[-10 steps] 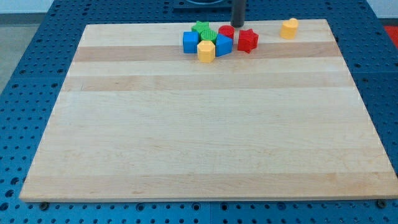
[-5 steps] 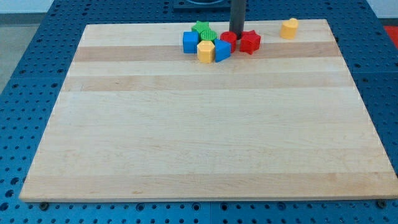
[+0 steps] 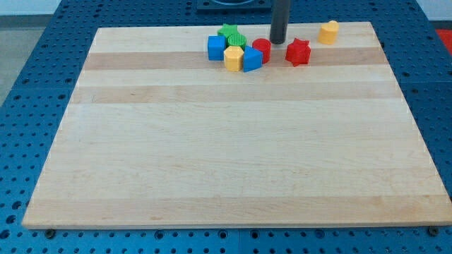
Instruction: Push the blue triangle to the bottom left diagonal to the yellow hexagon
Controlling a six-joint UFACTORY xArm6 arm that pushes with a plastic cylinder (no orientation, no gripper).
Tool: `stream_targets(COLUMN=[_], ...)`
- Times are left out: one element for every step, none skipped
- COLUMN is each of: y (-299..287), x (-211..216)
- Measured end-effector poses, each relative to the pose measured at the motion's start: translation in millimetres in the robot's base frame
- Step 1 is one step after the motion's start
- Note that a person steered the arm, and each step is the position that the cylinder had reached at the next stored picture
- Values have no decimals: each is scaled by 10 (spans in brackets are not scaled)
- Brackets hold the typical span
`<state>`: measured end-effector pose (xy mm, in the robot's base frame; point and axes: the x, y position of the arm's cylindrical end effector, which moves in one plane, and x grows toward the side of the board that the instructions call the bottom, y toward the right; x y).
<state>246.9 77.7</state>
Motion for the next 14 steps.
stream_targets(y=[-244, -387, -358, -294, -173, 8, 119, 49, 143, 323, 203, -99, -556, -747], x=[137, 164, 502, 606, 735, 920, 1183, 1353, 1304, 1131, 953, 883, 953, 1110])
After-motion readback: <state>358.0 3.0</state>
